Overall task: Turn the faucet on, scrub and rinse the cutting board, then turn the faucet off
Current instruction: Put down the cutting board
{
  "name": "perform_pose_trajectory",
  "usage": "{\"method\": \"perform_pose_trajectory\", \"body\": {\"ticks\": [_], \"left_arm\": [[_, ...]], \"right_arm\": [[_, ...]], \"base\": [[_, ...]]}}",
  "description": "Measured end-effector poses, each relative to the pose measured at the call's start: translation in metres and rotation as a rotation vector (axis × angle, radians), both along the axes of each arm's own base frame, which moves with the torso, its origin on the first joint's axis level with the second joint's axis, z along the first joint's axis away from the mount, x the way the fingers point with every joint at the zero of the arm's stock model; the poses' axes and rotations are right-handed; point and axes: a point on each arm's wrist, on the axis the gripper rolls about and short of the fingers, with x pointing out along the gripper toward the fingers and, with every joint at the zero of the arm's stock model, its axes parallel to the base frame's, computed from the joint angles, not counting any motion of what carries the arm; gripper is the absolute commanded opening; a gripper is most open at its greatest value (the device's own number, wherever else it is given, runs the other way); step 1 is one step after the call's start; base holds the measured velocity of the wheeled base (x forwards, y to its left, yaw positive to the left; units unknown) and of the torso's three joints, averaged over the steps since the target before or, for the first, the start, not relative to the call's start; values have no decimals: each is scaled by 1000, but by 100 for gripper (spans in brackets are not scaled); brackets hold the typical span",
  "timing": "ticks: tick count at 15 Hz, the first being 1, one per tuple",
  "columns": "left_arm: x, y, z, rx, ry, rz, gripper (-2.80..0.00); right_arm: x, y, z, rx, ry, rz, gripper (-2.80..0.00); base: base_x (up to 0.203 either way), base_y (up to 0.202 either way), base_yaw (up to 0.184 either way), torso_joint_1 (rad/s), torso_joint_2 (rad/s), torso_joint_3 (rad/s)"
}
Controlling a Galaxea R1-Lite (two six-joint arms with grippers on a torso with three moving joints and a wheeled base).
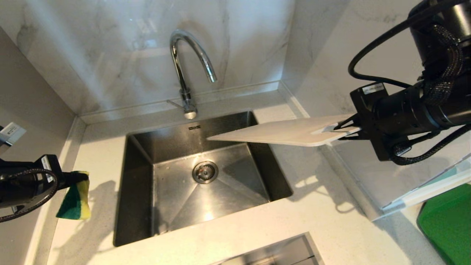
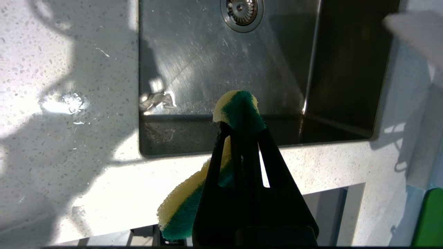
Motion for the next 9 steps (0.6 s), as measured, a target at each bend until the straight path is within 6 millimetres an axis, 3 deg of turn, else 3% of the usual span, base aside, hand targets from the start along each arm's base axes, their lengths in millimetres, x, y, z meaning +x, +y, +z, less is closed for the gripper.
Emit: {"method": "perform_pose_trajectory", "body": {"ticks": [3, 6, 9], "left_arm": [[-1, 0, -1, 0, 1, -1, -280], [-1, 0, -2, 1, 2, -1, -280], [-1, -2, -4, -2, 9, -9, -280]], "right_arm": [[-4, 8, 1, -51, -2, -25, -280], [-4, 28, -3, -169, -1, -107, -280], [-8, 36, -1, -154, 65, -194, -280]], "base": [[0, 0, 0, 0, 0, 0], [0, 0, 0, 0, 0, 0], [0, 0, 0, 0, 0, 0]]}}
